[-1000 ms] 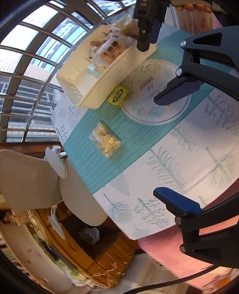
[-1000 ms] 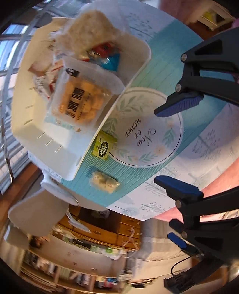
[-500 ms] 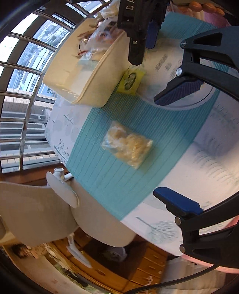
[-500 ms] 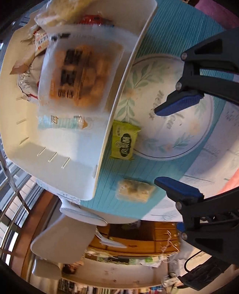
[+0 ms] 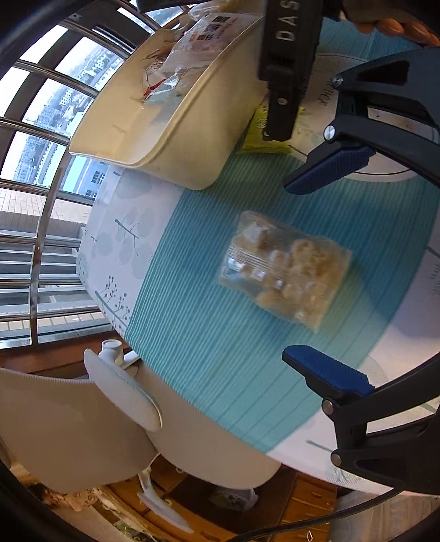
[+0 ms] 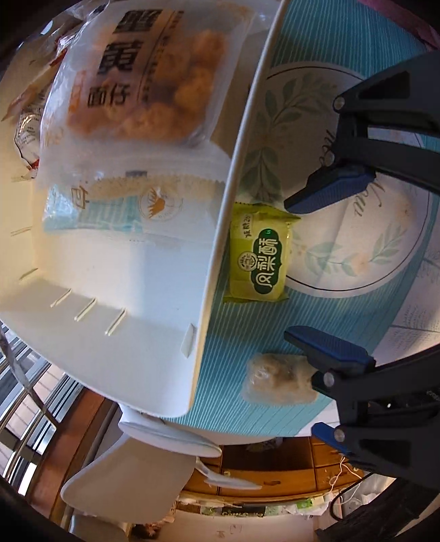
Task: Organize snacks
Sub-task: 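Grasp the small clear snack bag with the left gripper while the right grasps the yellow-green packet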
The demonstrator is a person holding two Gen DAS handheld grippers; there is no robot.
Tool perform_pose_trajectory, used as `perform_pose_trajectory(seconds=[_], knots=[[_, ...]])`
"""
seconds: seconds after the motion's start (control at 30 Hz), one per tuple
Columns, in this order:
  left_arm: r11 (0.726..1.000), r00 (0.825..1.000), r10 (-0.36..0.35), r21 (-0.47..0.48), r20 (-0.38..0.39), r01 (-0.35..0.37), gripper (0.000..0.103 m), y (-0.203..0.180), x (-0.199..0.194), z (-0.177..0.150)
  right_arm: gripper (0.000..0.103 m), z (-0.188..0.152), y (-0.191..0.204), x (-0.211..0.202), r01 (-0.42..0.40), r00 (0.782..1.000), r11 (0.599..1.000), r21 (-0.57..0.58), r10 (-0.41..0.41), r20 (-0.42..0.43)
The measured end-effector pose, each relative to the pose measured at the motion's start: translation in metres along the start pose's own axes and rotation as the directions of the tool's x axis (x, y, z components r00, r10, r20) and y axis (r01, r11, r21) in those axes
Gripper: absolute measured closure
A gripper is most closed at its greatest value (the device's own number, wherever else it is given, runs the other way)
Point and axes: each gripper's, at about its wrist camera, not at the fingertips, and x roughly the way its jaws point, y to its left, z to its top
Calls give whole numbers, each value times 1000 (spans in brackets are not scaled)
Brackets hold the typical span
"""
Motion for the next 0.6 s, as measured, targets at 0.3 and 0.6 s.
perform_pose_trajectory(seconds=[0.3, 0.6], knots=[[1000, 1000, 3, 20, -14, -3, 13, -5, 30, 5, 34, 2, 7, 16, 68, 998, 998, -20, -68, -6], [1000, 1000, 3, -6, 11, -3, 29, -1, 40, 3, 33, 1, 19, 25, 124, 992, 991, -44, -123, 27]])
